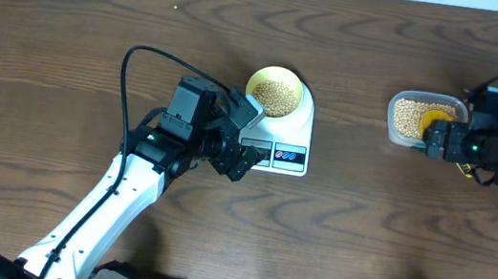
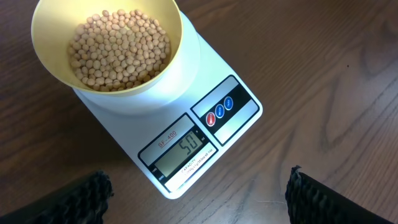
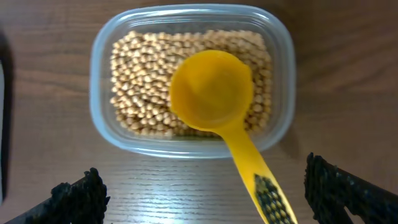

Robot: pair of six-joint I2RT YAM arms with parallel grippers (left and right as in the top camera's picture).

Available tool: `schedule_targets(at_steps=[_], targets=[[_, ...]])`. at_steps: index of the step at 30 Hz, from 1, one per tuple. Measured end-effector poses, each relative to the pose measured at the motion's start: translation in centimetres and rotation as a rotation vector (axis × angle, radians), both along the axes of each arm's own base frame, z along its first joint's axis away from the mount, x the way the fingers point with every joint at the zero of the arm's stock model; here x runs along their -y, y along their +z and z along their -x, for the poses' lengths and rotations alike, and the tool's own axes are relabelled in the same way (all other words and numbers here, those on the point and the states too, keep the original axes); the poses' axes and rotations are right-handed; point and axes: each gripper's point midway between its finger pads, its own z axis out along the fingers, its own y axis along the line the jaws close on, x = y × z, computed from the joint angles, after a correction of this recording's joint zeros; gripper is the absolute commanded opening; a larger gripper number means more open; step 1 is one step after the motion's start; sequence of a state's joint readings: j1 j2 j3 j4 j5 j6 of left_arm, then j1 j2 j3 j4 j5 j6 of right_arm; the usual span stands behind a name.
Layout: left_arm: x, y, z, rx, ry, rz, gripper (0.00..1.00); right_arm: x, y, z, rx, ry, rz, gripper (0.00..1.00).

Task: Scoop item into bowl and weigh 50g on scale

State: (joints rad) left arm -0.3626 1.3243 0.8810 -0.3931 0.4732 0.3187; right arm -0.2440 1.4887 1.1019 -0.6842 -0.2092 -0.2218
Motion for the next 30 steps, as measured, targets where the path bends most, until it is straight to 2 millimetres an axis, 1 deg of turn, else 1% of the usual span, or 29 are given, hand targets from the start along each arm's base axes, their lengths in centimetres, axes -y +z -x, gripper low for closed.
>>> schedule_targets(at_steps=[5, 30], targets=[[0.0, 0.01, -0.01, 0.0, 0.0, 0.0, 0.92, -0.27, 0.5, -0.91, 0.044, 0.045, 0.029, 0.99], [0.0, 0.01, -0.01, 0.0, 0.0, 0.0, 0.92, -0.26, 0.52, -0.94, 0.046, 0.06, 0.039, 0.99]])
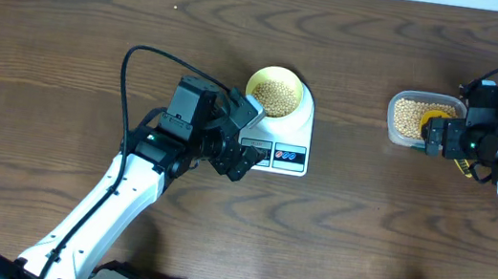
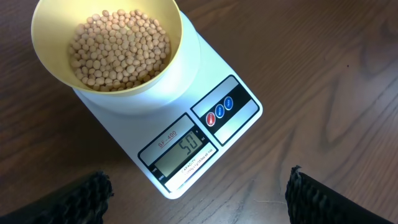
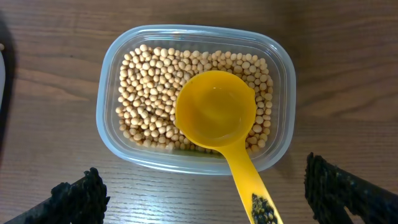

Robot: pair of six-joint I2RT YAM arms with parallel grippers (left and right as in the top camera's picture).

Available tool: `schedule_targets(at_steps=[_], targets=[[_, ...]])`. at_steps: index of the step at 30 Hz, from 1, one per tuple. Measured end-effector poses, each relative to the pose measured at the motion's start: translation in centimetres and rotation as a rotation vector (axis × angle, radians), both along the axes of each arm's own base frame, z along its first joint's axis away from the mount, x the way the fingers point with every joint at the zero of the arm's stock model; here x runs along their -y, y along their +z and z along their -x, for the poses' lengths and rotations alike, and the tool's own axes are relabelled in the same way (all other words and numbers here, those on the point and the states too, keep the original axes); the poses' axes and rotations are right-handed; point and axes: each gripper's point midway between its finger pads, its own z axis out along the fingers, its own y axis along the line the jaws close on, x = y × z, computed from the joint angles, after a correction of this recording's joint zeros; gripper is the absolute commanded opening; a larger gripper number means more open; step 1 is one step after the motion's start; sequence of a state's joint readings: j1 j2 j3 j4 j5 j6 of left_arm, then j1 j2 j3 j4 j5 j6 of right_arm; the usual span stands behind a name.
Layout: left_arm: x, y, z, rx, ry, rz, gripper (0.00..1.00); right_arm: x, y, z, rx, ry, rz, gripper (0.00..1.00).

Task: Scoop item into bowl and weigh 50g on scale

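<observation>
A yellow bowl [image 2: 106, 46] full of soybeans stands on the white scale [image 2: 186, 124], whose display reads 50. My left gripper [image 2: 198, 202] hangs open just in front of the scale, with nothing between its fingers. At the right, a clear tub [image 3: 196, 96] of soybeans holds the empty yellow scoop [image 3: 217, 118], its handle sticking out over the tub's near rim. My right gripper [image 3: 205, 199] is open above the handle and apart from it. The overhead view shows the bowl [image 1: 273, 92], scale [image 1: 283, 139] and tub [image 1: 416, 118].
The brown wooden table [image 1: 362, 232] carries the scale near the middle and the tub at the right. The left arm reaches in from the lower left, the right arm from the right edge. A black cable loops over the left arm.
My right gripper has drawn back from the tub, which now looks smaller and sits lower in the wrist view. The scoop lies in the tub as before. The left side has not changed.
</observation>
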State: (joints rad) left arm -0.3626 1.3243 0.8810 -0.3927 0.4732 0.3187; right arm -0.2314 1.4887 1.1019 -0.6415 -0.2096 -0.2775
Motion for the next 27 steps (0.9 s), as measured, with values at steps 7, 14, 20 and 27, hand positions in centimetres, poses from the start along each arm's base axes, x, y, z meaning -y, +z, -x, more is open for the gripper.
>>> schedule_targets(at_steps=[7, 14, 20, 27], targets=[[0.0, 0.0, 0.0, 0.0, 0.0, 0.0, 0.92, 0.0, 0.0, 0.0, 0.0, 0.0, 0.0, 0.99], [0.0, 0.0, 0.0, 0.0, 0.0, 0.0, 0.92, 0.0, 0.0, 0.0, 0.0, 0.0, 0.0, 0.99], [0.0, 0.0, 0.0, 0.0, 0.0, 0.0, 0.92, 0.0, 0.0, 0.0, 0.0, 0.0, 0.0, 0.99], [0.0, -0.01, 0.01, 0.0, 0.0, 0.0, 0.92, 0.0, 0.0, 0.0, 0.0, 0.0, 0.0, 0.99]])
